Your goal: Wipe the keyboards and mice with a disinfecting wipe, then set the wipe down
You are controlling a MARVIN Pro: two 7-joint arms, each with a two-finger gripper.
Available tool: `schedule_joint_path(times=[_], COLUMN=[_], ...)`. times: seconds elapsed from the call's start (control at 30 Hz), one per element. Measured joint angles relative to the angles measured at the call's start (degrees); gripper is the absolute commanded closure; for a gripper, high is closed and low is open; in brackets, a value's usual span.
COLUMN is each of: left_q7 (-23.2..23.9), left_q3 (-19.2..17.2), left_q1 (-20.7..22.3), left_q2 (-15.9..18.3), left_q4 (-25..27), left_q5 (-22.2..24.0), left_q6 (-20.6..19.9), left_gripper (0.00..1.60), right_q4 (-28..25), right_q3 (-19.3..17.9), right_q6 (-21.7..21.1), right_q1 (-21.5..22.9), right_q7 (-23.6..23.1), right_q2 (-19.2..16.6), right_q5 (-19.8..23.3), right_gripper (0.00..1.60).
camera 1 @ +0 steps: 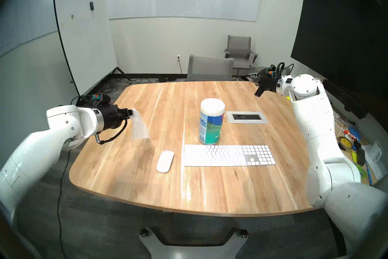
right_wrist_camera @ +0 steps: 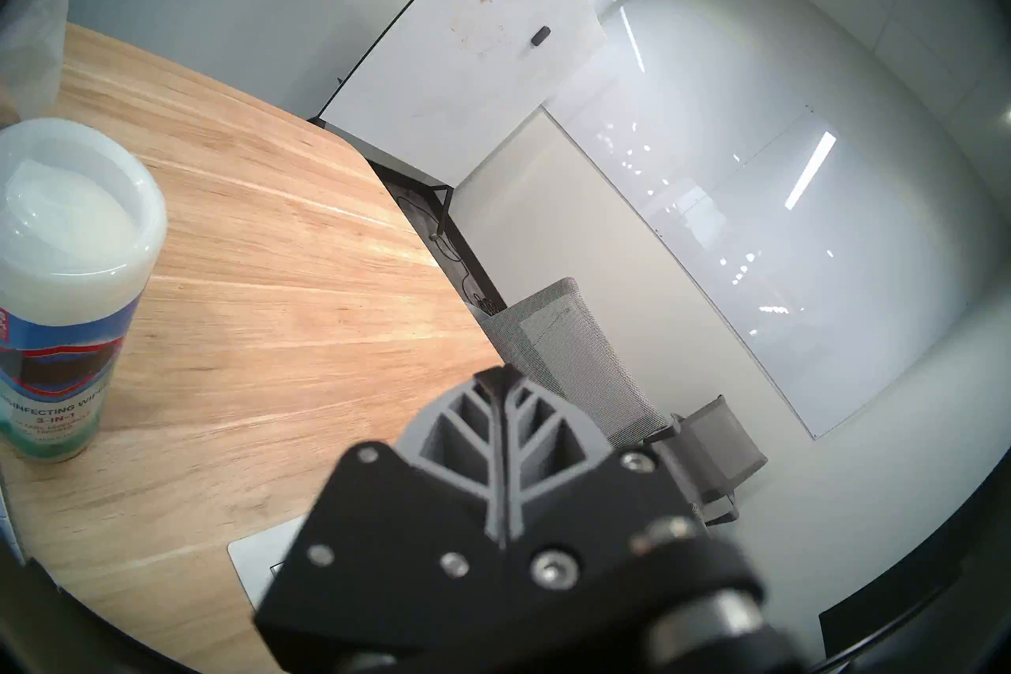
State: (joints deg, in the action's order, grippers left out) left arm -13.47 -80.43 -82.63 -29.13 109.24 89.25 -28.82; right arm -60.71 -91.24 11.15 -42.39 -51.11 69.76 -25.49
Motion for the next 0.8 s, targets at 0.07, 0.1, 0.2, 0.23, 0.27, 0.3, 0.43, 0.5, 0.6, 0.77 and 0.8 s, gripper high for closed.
schedule_joint_path(times=[0.07,0.1,0.2,0.23,0.27,0.3,0.43,0.5,0.6,0.77,0.8], left_q7=[-0.46,-0.59,-1.14,-1.28,-1.47,-1.54,-1.92,-1.95,-1.95,-1.72,-1.65], left_q3=[0.27,0.39,0.92,1.09,1.34,1.43,2.00,2.13,2.23,2.29,2.30], left_q1=[1.19,1.55,2.95,3.31,3.84,4.04,5.22,5.61,6.11,6.71,6.82], left_q2=[0.00,0.00,-0.08,-0.13,-0.27,-0.34,-0.84,-1.03,-1.31,-1.72,-1.82], left_q4=[-0.18,-0.27,-0.65,-0.77,-0.96,-1.02,-1.45,-1.59,-1.74,-1.83,-1.84], left_q5=[-0.14,-0.21,-0.63,-0.75,-0.90,-0.96,-1.30,-1.40,-1.57,-1.85,-1.91], left_q6=[-0.79,-1.02,-1.95,-2.20,-2.56,-2.70,-3.56,-3.87,-4.27,-4.84,-4.96], left_gripper=[1.60,1.60,1.60,1.60,1.60,1.60,1.60,1.60,1.60,1.60,1.60], right_q4=[0.00,0.00,0.00,0.00,0.00,0.00,0.00,0.00,0.00,-0.01,-0.02], right_q3=[0.00,0.00,0.00,0.00,0.00,0.00,0.00,0.00,0.00,0.00,0.00], right_q6=[0.00,0.00,-0.01,-0.01,-0.01,-0.01,-0.01,-0.01,-0.03,-0.03,-0.03], right_q1=[0.00,0.00,0.00,0.00,0.00,0.00,0.00,0.00,0.00,0.00,0.00], right_q7=[0.00,0.00,0.00,0.00,0.00,0.00,0.00,0.00,0.00,0.00,0.00], right_q2=[0.00,0.00,0.00,0.00,0.00,0.00,0.00,0.00,0.00,0.00,0.00], right_q5=[0.00,0.00,0.00,0.00,0.00,0.00,0.00,0.00,0.00,0.00,0.00], right_gripper=[1.60,1.60,1.60,1.60,1.60,1.60,1.60,1.60,1.60,1.60,1.60])
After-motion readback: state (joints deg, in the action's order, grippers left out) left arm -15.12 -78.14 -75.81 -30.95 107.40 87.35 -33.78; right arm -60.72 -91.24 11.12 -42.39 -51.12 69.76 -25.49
